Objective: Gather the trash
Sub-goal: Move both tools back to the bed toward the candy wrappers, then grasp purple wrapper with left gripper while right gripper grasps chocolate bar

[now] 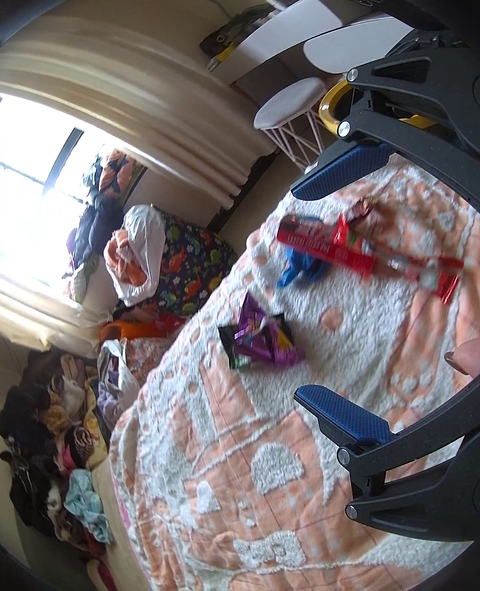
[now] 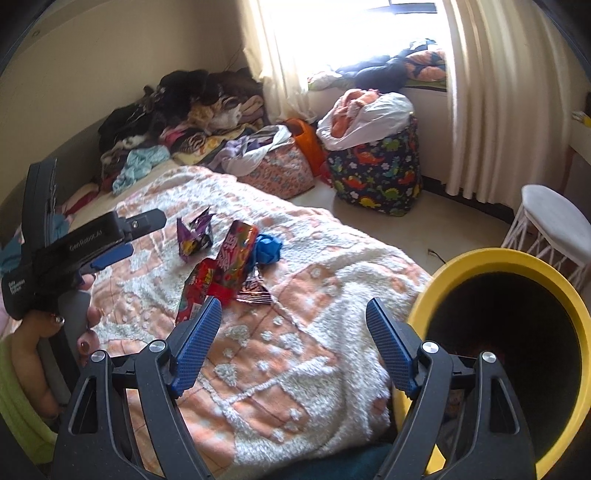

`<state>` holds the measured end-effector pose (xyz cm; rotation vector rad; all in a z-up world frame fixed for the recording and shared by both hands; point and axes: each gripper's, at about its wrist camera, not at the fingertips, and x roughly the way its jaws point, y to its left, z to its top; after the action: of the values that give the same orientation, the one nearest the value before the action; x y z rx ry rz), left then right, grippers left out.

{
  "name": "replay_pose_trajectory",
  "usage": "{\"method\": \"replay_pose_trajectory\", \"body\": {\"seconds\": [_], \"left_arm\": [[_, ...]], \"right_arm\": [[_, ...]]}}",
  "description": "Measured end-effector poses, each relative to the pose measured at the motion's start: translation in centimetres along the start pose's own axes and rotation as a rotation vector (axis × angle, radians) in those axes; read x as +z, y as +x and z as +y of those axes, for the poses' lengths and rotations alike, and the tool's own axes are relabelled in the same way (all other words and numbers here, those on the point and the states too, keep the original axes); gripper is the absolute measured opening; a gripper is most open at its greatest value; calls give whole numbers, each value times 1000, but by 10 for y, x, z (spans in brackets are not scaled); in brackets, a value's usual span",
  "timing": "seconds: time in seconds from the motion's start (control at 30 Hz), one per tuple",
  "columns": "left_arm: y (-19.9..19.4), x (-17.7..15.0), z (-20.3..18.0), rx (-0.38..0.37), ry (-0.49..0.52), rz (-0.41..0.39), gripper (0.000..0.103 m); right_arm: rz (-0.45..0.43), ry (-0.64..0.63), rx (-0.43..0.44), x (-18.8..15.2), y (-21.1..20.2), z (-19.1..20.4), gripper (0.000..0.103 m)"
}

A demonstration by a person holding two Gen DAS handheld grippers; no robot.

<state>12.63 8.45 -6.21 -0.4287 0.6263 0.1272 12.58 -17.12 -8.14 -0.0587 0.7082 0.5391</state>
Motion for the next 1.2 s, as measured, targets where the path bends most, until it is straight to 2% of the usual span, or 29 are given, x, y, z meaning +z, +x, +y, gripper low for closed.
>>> {"method": "replay_pose_trajectory", "body": {"seconds": [0.47, 0.7, 0.77, 1.0, 1.1, 1.2], "left_arm": [[30, 22, 32, 29, -60, 11, 92], [50, 28, 36, 25, -63, 34, 78], [56, 30, 38, 21, -73, 41, 76], [71, 35, 37, 12, -81, 62, 70], [77, 35, 39, 16, -87, 71, 68], [82, 35, 43, 17, -107, 81, 64]], "right_arm": [[88, -80, 49, 15, 56, 23, 63], [128, -113, 56, 20, 77, 27, 57], [142, -124, 54, 20, 85, 28, 53], [195, -166, 64, 17, 109, 33, 49], [224, -162, 65, 13, 117, 33, 41], [236, -128, 73, 8, 118, 26, 29]]}}
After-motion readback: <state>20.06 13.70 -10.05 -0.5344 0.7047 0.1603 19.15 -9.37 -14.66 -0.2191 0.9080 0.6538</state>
